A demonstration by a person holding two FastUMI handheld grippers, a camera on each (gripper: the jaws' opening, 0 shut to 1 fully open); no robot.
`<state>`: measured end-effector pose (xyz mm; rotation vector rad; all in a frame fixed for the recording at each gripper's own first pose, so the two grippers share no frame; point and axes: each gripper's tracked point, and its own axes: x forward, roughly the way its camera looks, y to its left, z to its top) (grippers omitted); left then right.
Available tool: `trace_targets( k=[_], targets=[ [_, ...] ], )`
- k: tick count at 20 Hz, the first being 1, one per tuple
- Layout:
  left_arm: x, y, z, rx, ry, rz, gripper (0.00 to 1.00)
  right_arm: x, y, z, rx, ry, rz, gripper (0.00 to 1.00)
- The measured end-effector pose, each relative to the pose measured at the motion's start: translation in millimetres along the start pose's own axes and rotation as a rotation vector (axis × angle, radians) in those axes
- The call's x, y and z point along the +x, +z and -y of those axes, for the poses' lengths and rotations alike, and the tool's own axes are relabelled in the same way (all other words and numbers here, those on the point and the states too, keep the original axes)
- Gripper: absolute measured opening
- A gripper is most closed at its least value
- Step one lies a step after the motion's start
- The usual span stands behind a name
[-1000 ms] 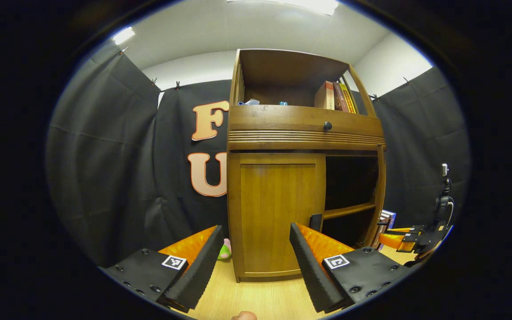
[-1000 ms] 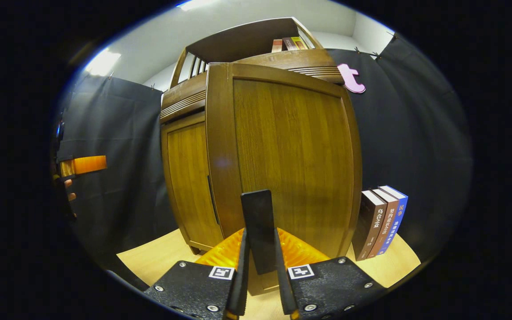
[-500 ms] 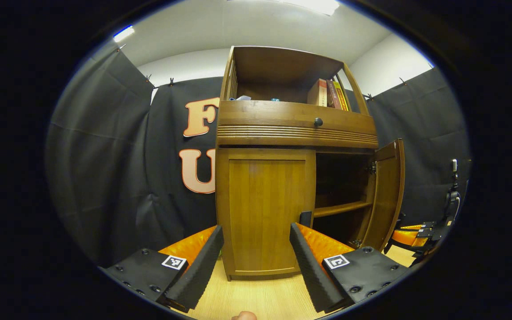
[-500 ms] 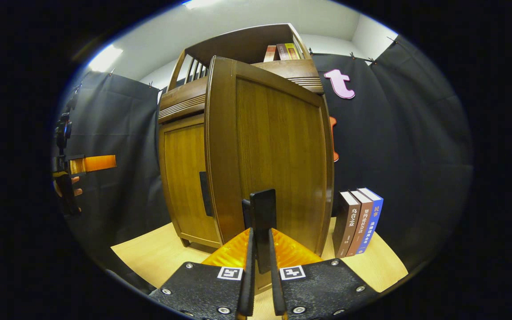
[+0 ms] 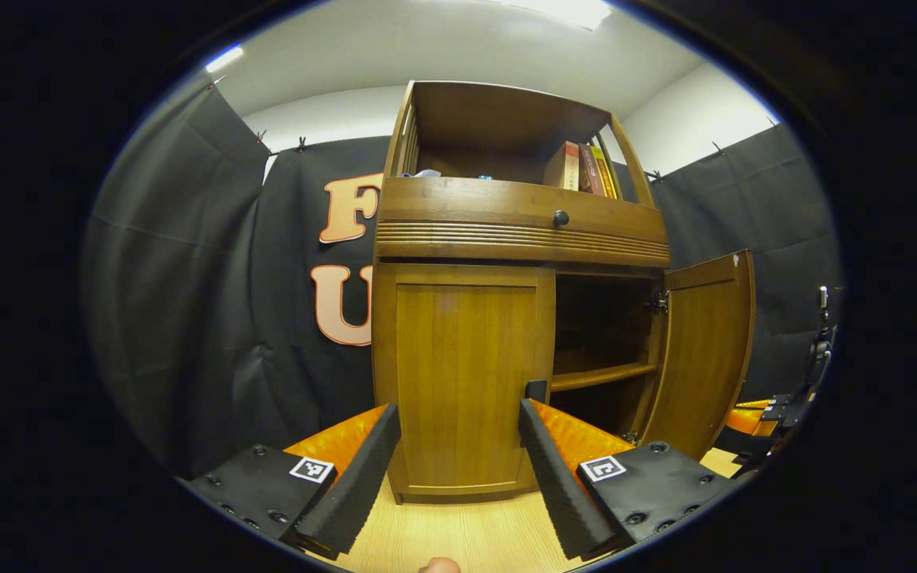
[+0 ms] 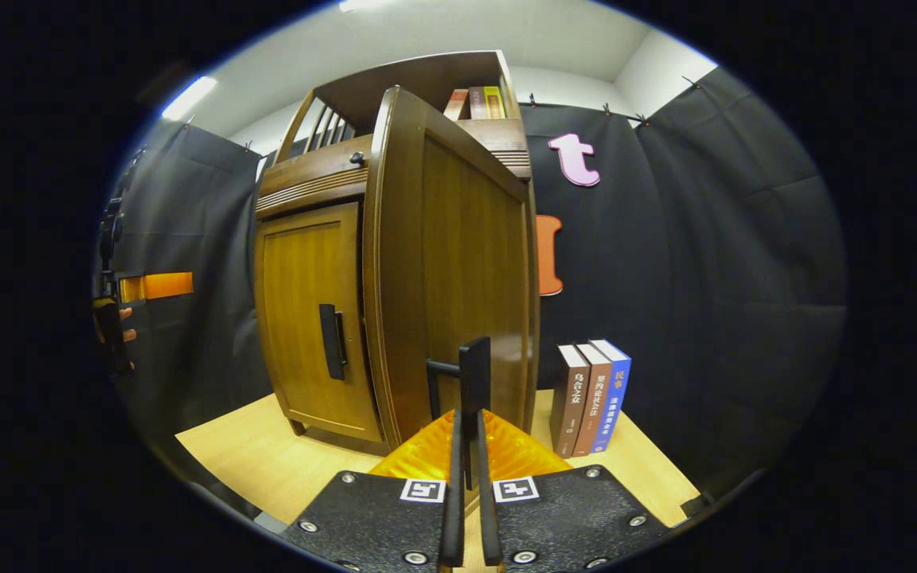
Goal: Open the right door of the double-door shoe cabinet with the right hand, and open the left door with the left hand.
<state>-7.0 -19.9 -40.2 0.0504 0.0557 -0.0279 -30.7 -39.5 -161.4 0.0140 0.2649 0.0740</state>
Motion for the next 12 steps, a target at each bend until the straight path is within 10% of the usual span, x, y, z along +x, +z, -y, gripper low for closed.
trace_targets(
  k=[12],
  targets=[
    [10.2,-6.1,22.8,0.015,-0.023,-0.013,0.95,-9.4,-3.3,58.4,-0.026,-0.124,0.019,0.05]
  ],
)
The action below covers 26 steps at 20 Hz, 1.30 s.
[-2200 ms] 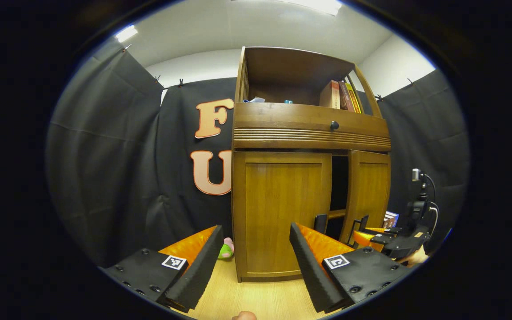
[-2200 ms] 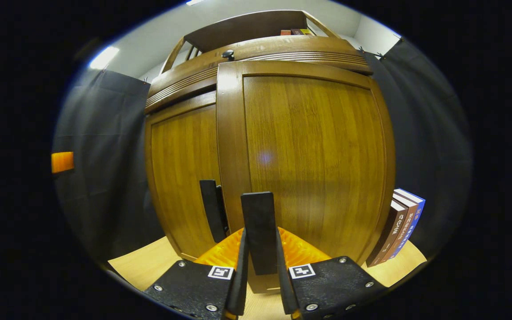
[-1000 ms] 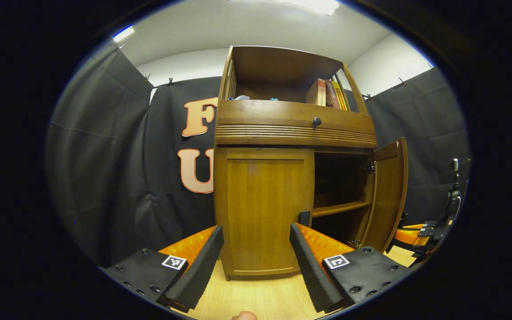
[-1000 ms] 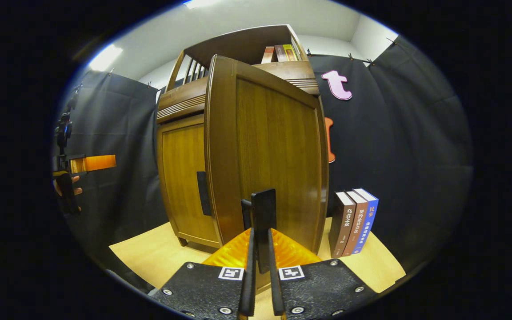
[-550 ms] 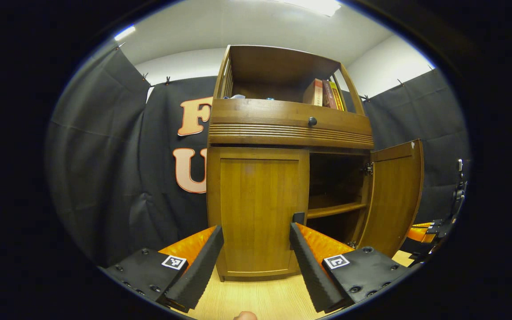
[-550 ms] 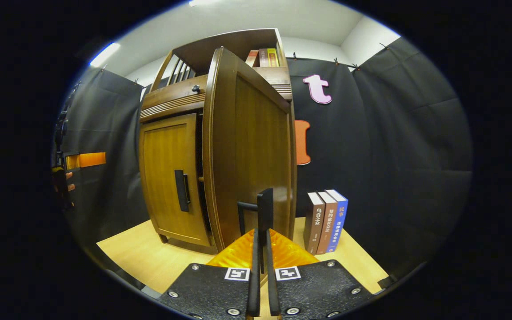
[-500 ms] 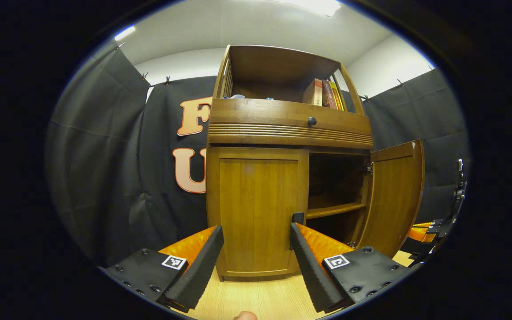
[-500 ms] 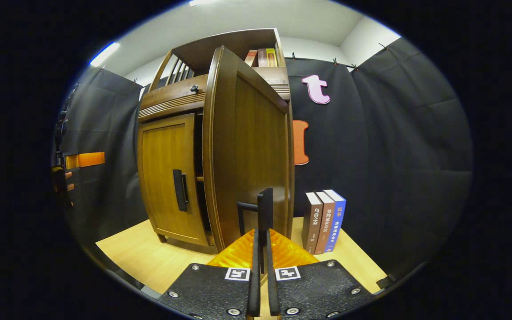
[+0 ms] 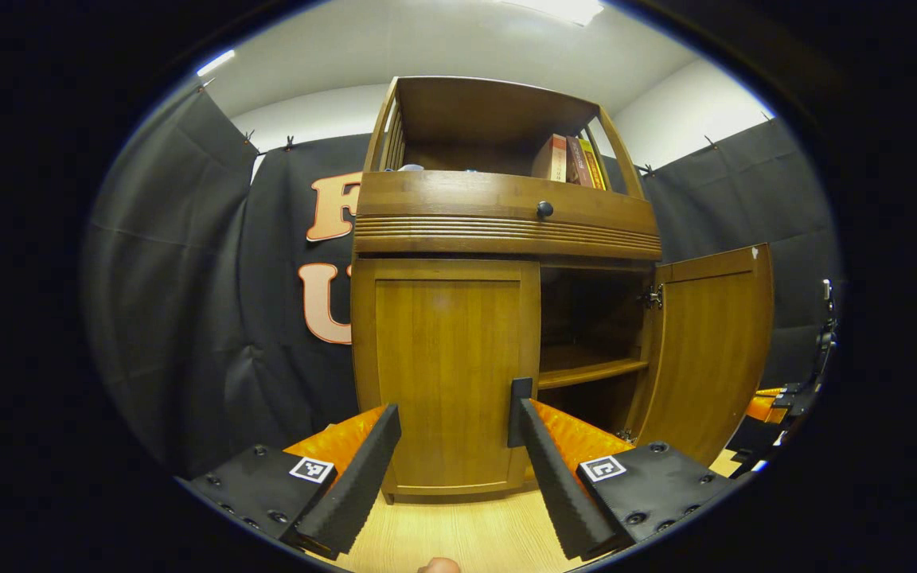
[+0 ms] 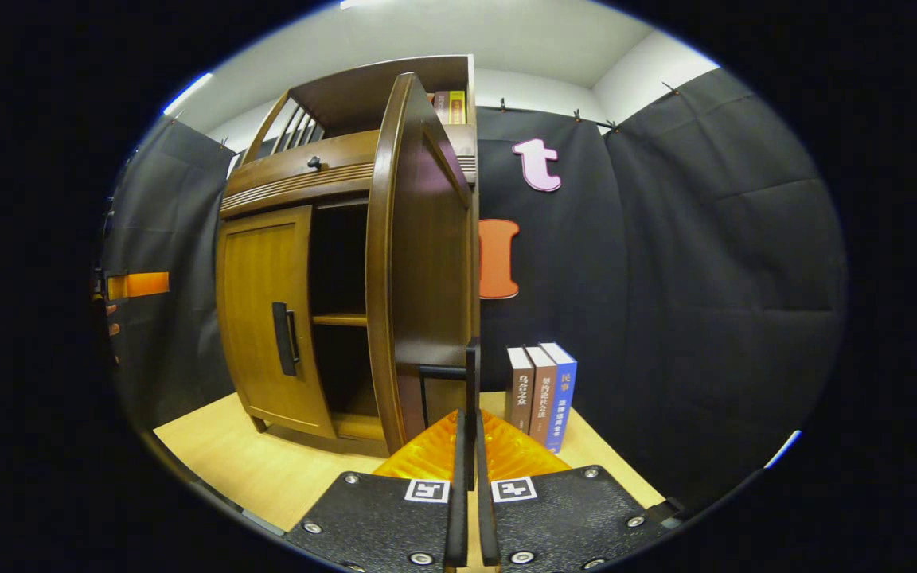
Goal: Open the right door of the double-door shoe cabinet with the right hand, and open the left door with the left hand.
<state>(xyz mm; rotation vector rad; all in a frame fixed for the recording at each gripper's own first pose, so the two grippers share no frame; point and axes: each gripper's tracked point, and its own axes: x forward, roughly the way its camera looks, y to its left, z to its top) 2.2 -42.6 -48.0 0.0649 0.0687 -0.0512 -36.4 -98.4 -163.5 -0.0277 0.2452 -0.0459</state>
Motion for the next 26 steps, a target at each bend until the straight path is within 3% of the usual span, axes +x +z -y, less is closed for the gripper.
trace_targets(
  k=[12,13,14,15,16,17,19,20,21,26],
  targets=[
    [21.7,-13.8,24.7,0.005,-0.021,-0.028,0.95,1.4,0.2,35.9,0.007,0.001,0.001,0.08],
    [24.3,-14.5,26.4,0.008,-0.025,-0.030,0.95,1.4,0.4,39.8,0.008,-0.004,0.004,0.07],
    [25.9,-15.1,28.0,0.009,-0.028,-0.033,0.95,1.0,-0.3,45.0,0.008,-0.011,0.005,0.00],
    [28.3,-16.4,30.0,0.009,-0.030,-0.034,0.95,0.5,-1.1,50.6,0.008,-0.020,0.006,0.21],
    [32.2,-18.4,33.1,0.012,-0.034,-0.033,0.95,-1.1,0.8,56.5,0.010,-0.030,0.009,0.06],
    [36.7,-19.5,36.8,0.012,-0.037,-0.034,0.96,-2.2,2.7,63.8,0.012,-0.045,0.013,0.05],
    [43.5,-21.9,41.4,0.013,-0.043,-0.041,0.95,-6.4,8.8,68.2,0.028,-0.030,0.022,0.05],
    [48.8,-22.8,44.8,0.013,-0.047,-0.044,0.95,-10.7,11.9,68.2,0.043,-0.018,0.022,0.22],
    [52.4,-23.4,48.4,0.013,-0.051,-0.047,0.95,-12.2,12.9,70.6,0.046,-0.021,0.024,0.06],
    [70.2,-32.6,62.4,0.027,-0.061,-0.058,0.96,-19.6,21.7,79.4,0.026,-0.050,0.046,0.10]
  ],
)
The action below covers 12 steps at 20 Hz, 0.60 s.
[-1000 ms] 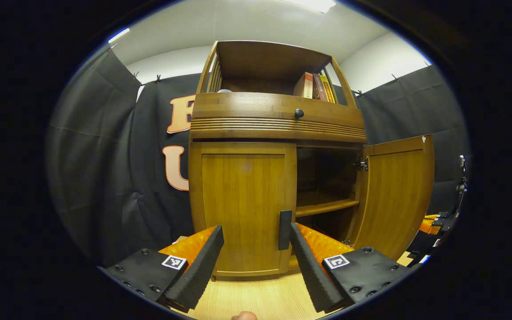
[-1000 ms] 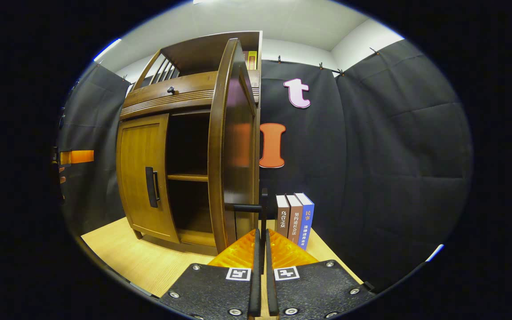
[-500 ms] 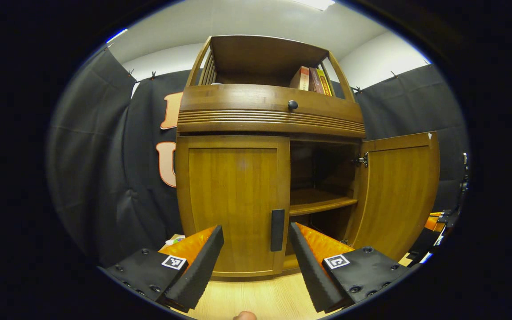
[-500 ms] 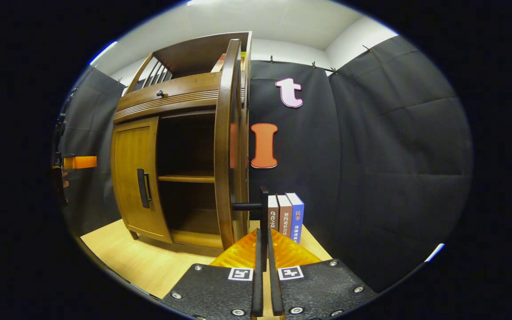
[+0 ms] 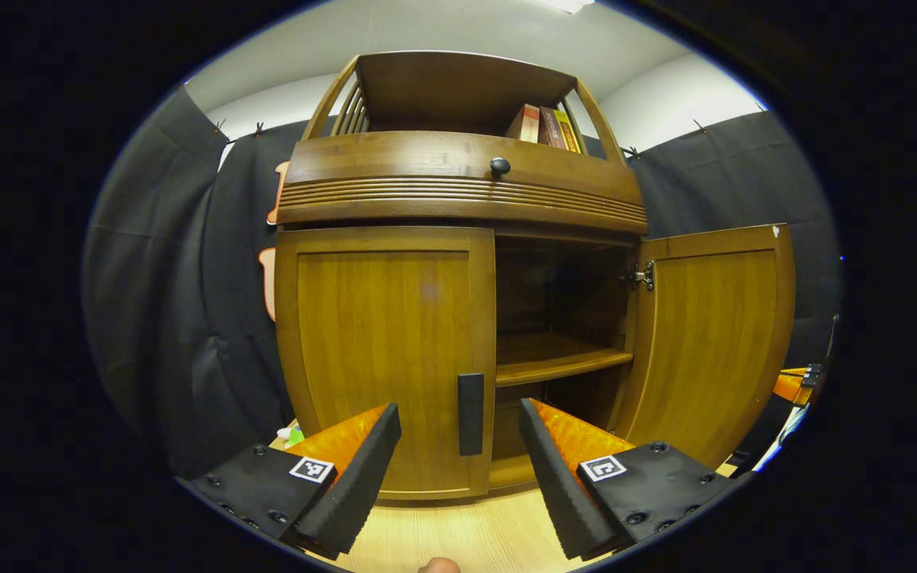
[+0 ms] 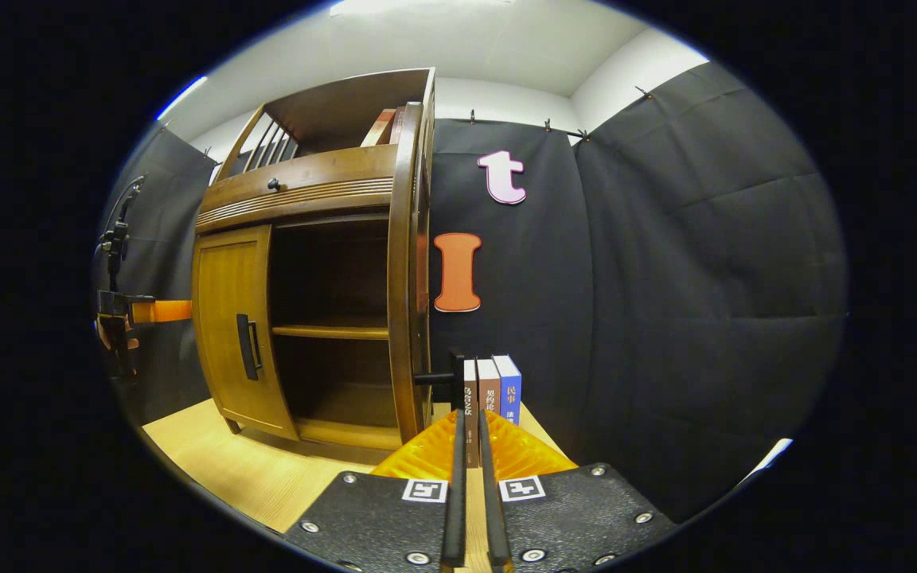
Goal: Open the right door of the double-door shoe cabinet with the right hand, and open the left door with the left hand.
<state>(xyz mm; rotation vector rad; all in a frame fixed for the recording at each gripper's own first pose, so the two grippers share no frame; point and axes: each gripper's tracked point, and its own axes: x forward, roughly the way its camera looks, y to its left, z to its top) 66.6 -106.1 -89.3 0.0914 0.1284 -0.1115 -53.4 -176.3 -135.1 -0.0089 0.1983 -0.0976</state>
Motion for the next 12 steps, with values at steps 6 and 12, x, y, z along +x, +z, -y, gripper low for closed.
trace_targets(
  k=[6,12],
  targets=[
    [33.8,-19.9,7.1,-0.001,0.016,-0.023,0.97,-1.7,1.1,7.2,0.015,-0.020,-0.007,0.51],
    [74.4,-41.6,9.8,-0.026,0.015,-0.055,0.95,-0.2,1.3,18.7,0.064,-0.043,-0.023,0.89]
  ],
)
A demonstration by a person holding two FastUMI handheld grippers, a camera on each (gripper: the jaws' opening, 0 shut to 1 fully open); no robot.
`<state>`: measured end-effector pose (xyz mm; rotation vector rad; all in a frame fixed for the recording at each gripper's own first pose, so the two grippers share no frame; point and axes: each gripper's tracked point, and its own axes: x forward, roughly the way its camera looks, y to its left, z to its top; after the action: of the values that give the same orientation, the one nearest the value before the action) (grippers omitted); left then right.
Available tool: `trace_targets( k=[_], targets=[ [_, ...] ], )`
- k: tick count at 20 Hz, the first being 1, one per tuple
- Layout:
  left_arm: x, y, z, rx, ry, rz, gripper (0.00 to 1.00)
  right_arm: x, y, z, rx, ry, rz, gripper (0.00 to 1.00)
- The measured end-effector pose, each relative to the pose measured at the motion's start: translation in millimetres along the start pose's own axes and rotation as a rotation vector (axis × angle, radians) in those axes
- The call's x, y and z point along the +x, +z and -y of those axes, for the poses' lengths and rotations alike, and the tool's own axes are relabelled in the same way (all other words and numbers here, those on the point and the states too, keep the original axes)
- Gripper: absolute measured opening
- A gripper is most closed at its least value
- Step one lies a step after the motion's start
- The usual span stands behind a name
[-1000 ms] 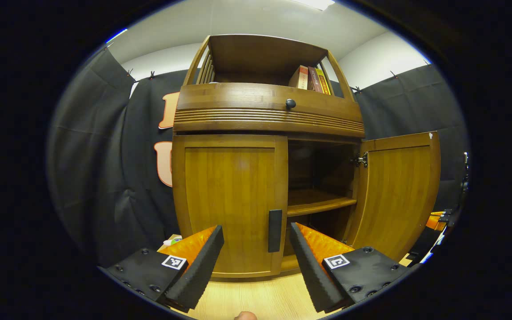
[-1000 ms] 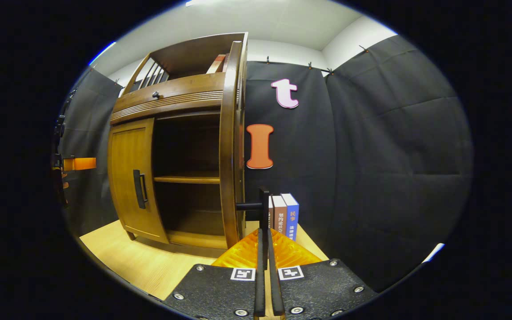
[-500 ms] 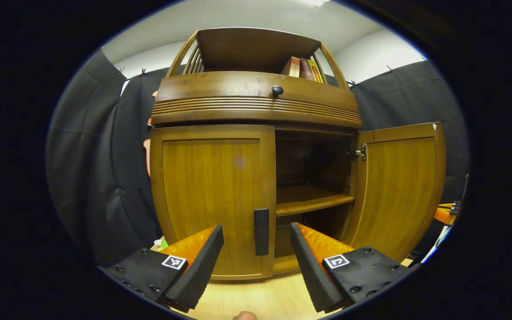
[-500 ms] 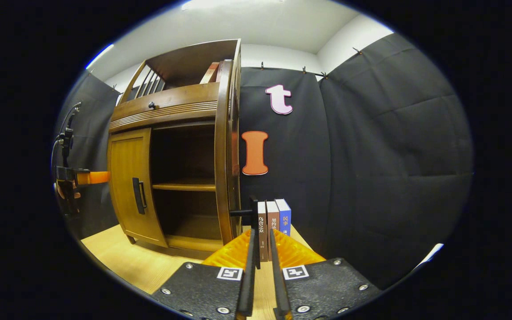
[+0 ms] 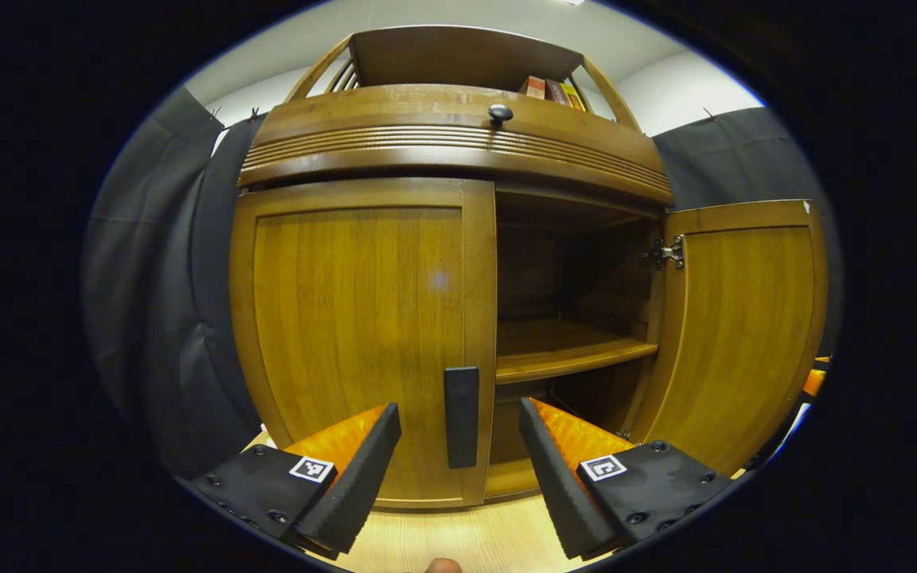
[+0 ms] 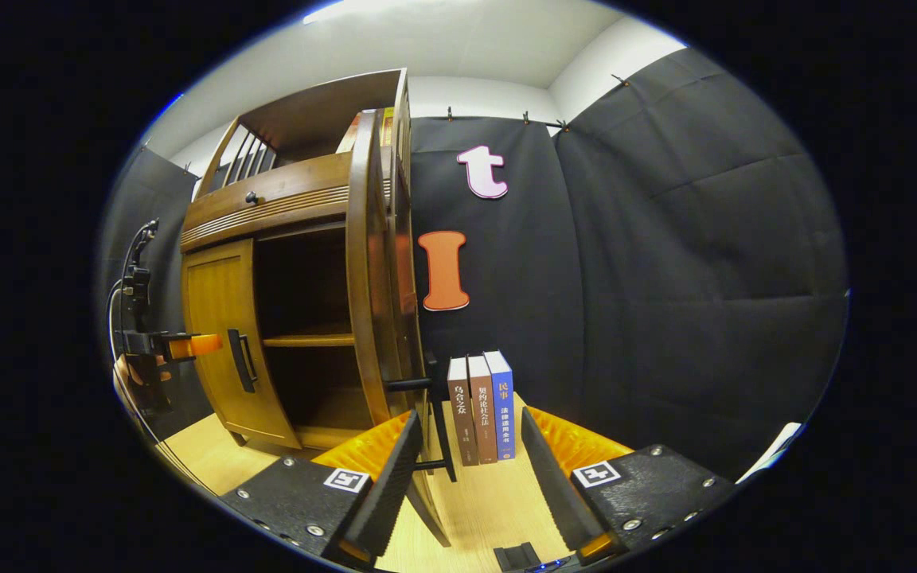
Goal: Open the right door of the double-door shoe cabinet with the right hand, and open the left door with the left hand.
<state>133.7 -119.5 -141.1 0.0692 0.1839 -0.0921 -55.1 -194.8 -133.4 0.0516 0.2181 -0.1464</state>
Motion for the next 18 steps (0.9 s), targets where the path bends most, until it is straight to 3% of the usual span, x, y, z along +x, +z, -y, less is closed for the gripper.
trace_targets(
  k=[1,3,4,5,6,7,8,9,12,13,14,15,16,18],
  targets=[
    [6.6,-1.6,0.8,-0.006,-0.005,-0.003,0.95,-0.9,2.2,0.4,0.003,-0.002,0.003,0.93],
    [18.7,-8.1,3.2,-0.013,-0.013,-0.012,0.96,-2.5,6.9,0.2,0.011,-0.004,0.011,0.77],
    [25.7,-11.6,3.6,-0.013,-0.012,-0.019,0.95,-3.5,9.6,0.4,0.016,-0.004,0.014,0.99],
    [30.9,-14.9,3.9,-0.012,-0.011,-0.027,0.96,-4.3,12.8,-0.1,0.018,-0.005,0.019,0.90],
    [36.4,-17.4,4.3,-0.010,-0.010,-0.034,0.95,-6.2,15.5,0.8,0.018,-0.006,0.025,0.91],
    [39.5,-20.8,3.4,-0.007,-0.007,-0.039,0.96,-8.3,17.1,0.3,0.015,-0.007,0.030,0.80],
    [44.5,-22.5,3.0,-0.002,-0.002,-0.040,0.96,-9.5,20.0,0.5,0.012,-0.009,0.033,0.90],
    [50.4,-23.9,1.3,0.004,0.006,-0.040,0.95,-10.9,21.9,0.4,0.009,-0.011,0.036,0.95],
    [63.8,-28.6,-5.5,0.003,0.030,-0.039,0.98,-15.0,23.0,-0.4,0.008,-0.014,0.037,0.80],
    [65.5,-28.4,-7.3,-0.002,0.040,-0.031,0.93,-15.9,24.3,-1.1,0.008,-0.013,0.037,1.00],
    [69.7,-27.2,-12.3,-0.004,0.060,-0.017,0.89,-16.9,25.2,-1.8,0.007,-0.013,0.036,0.90],
    [73.5,-25.5,-15.2,0.004,0.066,-0.009,0.85,-17.5,24.6,-2.7,0.006,-0.014,0.036,0.90],
    [74.1,-24.7,-13.0,0.005,0.055,-0.002,0.80,-17.3,24.1,-3.1,0.004,-0.015,0.038,1.00],
    [75.6,-23.2,-5.4,-0.008,0.014,0.005,0.77,-20.2,26.8,-4.4,0.005,-0.015,0.043,0.94]
  ],
)
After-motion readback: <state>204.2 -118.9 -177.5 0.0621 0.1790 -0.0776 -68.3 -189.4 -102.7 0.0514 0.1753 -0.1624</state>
